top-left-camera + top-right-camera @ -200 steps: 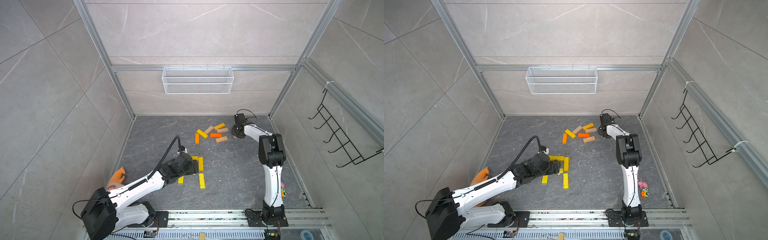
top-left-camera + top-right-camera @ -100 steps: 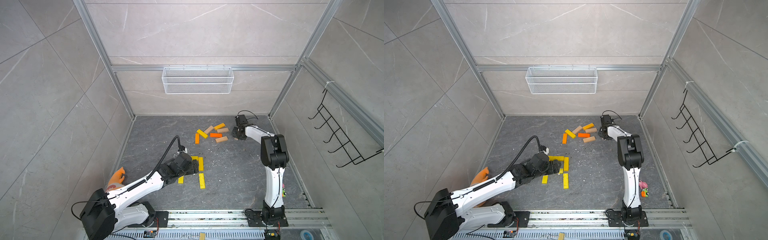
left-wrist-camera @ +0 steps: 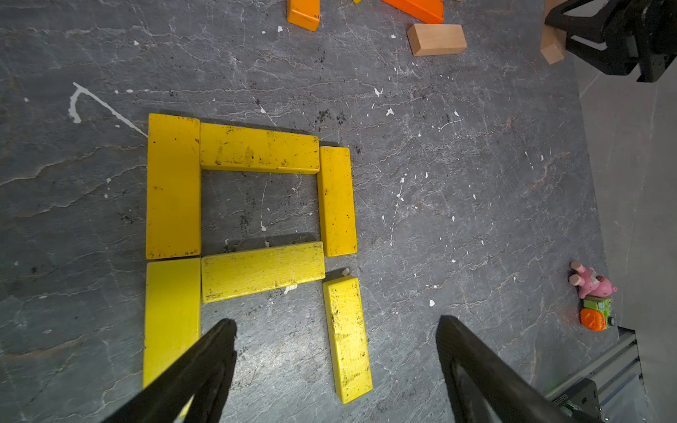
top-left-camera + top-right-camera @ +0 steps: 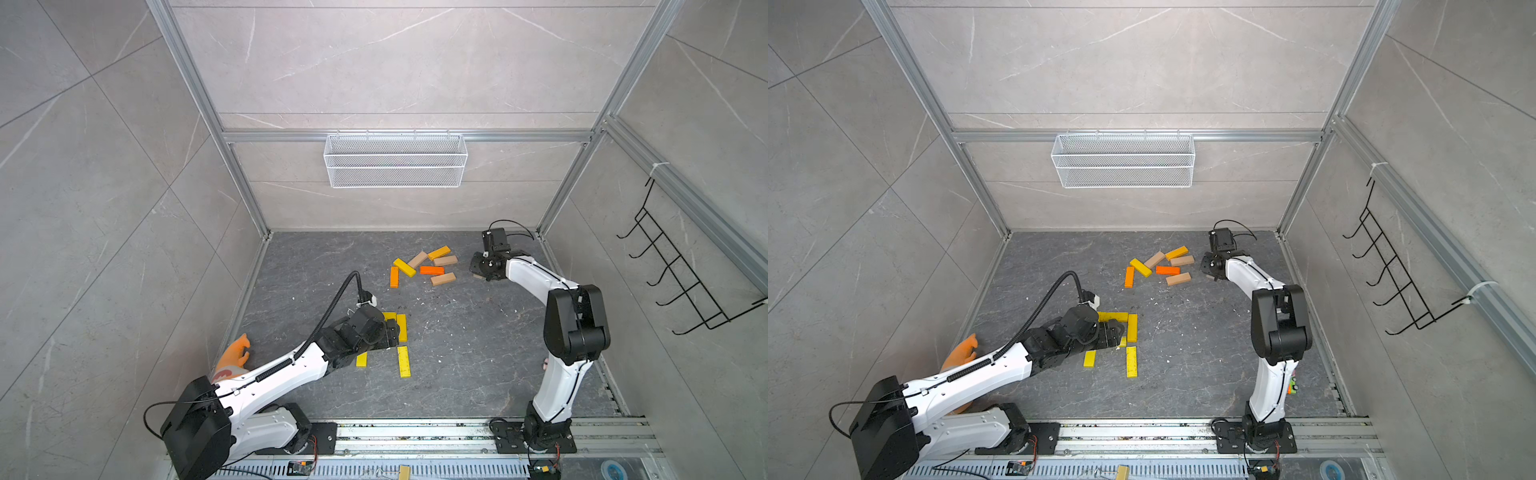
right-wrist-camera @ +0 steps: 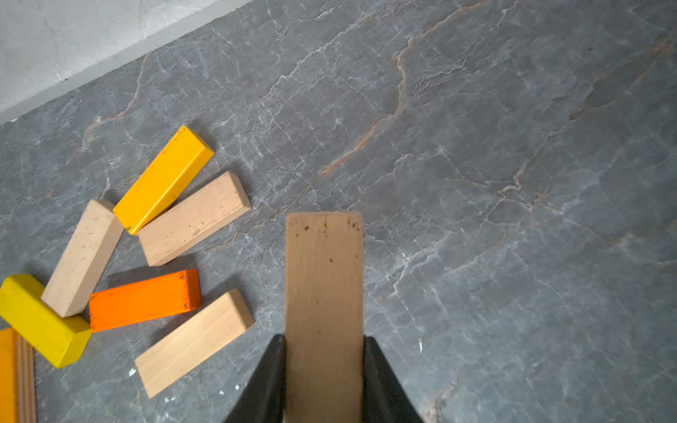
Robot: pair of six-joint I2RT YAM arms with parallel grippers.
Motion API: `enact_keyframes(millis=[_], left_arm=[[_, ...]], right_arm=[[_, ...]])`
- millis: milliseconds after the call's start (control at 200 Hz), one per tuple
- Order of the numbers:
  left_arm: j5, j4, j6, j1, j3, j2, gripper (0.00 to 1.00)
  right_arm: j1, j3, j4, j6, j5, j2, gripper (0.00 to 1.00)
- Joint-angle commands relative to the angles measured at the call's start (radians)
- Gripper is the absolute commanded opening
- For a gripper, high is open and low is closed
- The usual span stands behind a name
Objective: Assemble the number 8 with building blocks
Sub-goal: Pick up the building block from the center of the board, then assemble the building block at the center of the board.
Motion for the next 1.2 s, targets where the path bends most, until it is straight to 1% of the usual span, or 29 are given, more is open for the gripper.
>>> enact_keyframes(millis=[0,429,689,983,1193], left_arm=[[0.009,0.024,0.003,0.004,0.001,-0.003,0.88],[-0.020,-0.047,0.015,0.004,0.030,-0.046,0.88],[-0.023,-0.062,0.012,0.004,0.021,-0.075,0.88],[-0.041,-0.087,0.012,0.004,0.013,-0.113,0.88],[-0.052,-0.164,0.025,0.020,0.033,-0.137,0.89]], right_arm=[[0.020,-0.043,0.015,-0.033,-0.028,-0.069,0.27],[0.105,-0.174,0.041,-0.081,-0.068,-0.232,0.27],[0.161,-0.236,0.044,-0.093,-0.086,-0.327,0.27],[0.274,-0.290,0.022,-0.108,-0.083,-0.430,0.26],[0.358,-0.351,-0.010,-0.115,-0.055,-0.484,0.26]])
